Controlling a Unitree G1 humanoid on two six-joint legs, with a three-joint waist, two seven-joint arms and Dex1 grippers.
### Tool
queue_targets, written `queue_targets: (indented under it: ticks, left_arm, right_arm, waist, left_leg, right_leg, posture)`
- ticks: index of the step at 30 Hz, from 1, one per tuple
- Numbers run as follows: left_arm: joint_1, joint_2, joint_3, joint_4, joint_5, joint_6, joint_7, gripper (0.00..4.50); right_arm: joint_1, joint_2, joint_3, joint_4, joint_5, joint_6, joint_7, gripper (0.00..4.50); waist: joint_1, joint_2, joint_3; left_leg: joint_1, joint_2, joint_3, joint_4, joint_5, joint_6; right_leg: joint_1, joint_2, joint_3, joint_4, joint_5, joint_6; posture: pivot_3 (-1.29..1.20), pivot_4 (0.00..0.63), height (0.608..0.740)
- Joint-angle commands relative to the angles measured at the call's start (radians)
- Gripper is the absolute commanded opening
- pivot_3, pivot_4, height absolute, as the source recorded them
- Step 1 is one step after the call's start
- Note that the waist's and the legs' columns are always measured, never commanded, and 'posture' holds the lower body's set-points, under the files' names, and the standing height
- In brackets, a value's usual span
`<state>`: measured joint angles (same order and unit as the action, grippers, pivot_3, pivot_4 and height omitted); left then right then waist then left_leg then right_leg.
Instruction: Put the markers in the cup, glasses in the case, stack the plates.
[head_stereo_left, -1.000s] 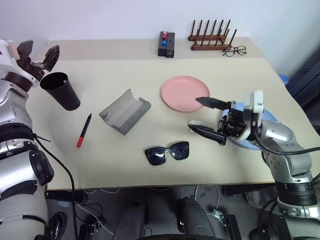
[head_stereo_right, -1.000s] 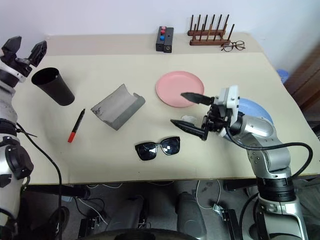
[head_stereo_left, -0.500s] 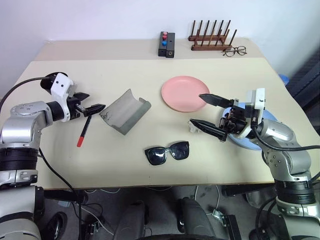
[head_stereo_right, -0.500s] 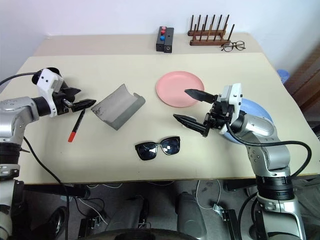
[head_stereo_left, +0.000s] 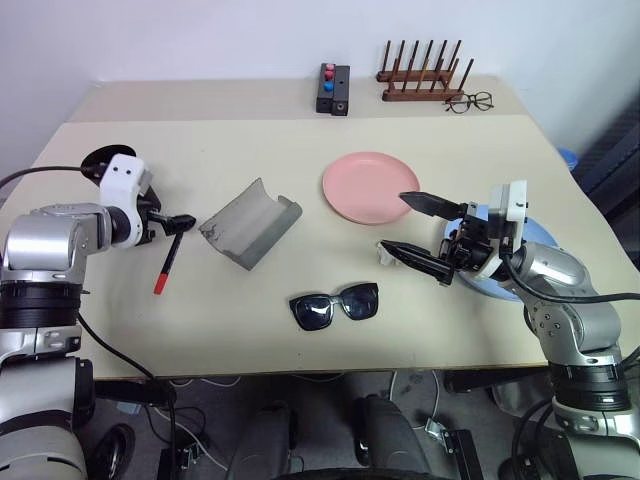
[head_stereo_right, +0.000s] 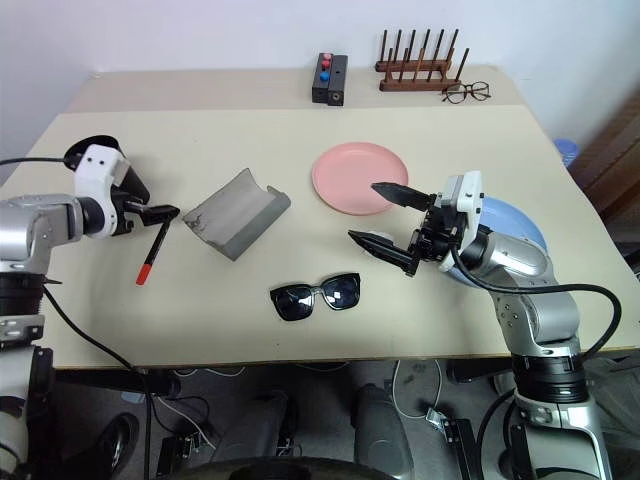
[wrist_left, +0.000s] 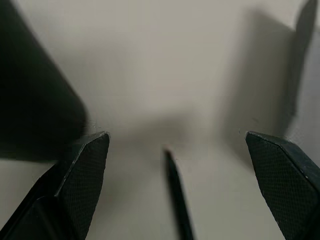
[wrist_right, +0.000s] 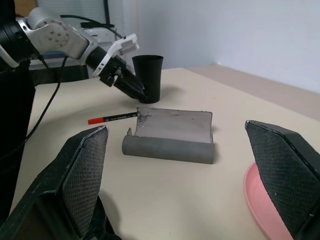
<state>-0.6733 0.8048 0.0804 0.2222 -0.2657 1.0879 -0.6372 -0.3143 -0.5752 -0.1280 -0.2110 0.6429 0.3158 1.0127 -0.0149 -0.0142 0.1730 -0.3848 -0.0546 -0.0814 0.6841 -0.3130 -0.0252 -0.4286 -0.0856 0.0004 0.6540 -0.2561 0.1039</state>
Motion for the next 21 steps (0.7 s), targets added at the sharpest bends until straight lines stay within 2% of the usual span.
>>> queue_targets:
  ticks: [1, 8, 19, 21]
  left_arm:
    - [-0.007, 0.014, 0.021, -0.036, -0.003, 0.146, 0.046, 4.46]
    - [-0.035, 0.041, -0.002, -0.007, -0.013, 0.267, 0.05, 4.46]
    - [-0.066, 0.011, -0.05, -0.02, -0.061, 0.392, 0.039, 4.46]
    - [-0.052, -0.002, -0.046, -0.011, -0.044, 0.373, 0.069, 3.94]
  right_arm:
    - [-0.003, 0.0, -0.017, -0.032, 0.009, -0.017, -0.002, 4.5]
    - [-0.004, -0.002, -0.012, -0.031, 0.011, -0.01, 0.003, 4.5]
    - [-0.003, 0.009, -0.002, -0.029, -0.001, -0.018, -0.001, 4.5]
    - [-0.001, 0.008, -0.004, -0.031, -0.002, -0.017, -0.003, 4.5]
  waist:
    - [0.001, 0.0, 0.0]
    - [0.002, 0.0, 0.0]
    - [0.002, 0.0, 0.0]
    - [0.002, 0.0, 0.0]
  left_leg:
    - [0.0, 0.0, 0.0, 0.0, 0.0, 0.0]
    - [0.0, 0.0, 0.0, 0.0, 0.001, -0.001]
    - [0.0, -0.001, 0.0, 0.0, 0.002, -0.003]
    - [0.0, -0.001, 0.0, 0.0, 0.002, -0.003]
  right_leg:
    - [0.0, 0.0, 0.0, 0.0, 0.0, 0.0]
    - [0.0, 0.0, 0.0, 0.0, 0.0, 0.0]
    - [0.0, -0.001, 0.0, 0.0, 0.0, 0.0]
    - [0.0, -0.001, 0.0, 0.0, 0.0, 0.0]
  posture:
    - [0.0, 0.15, 0.74]
    - [0.0, 0.15, 0.74]
    - [0.0, 0.15, 0.74]
    - [0.0, 0.15, 0.74]
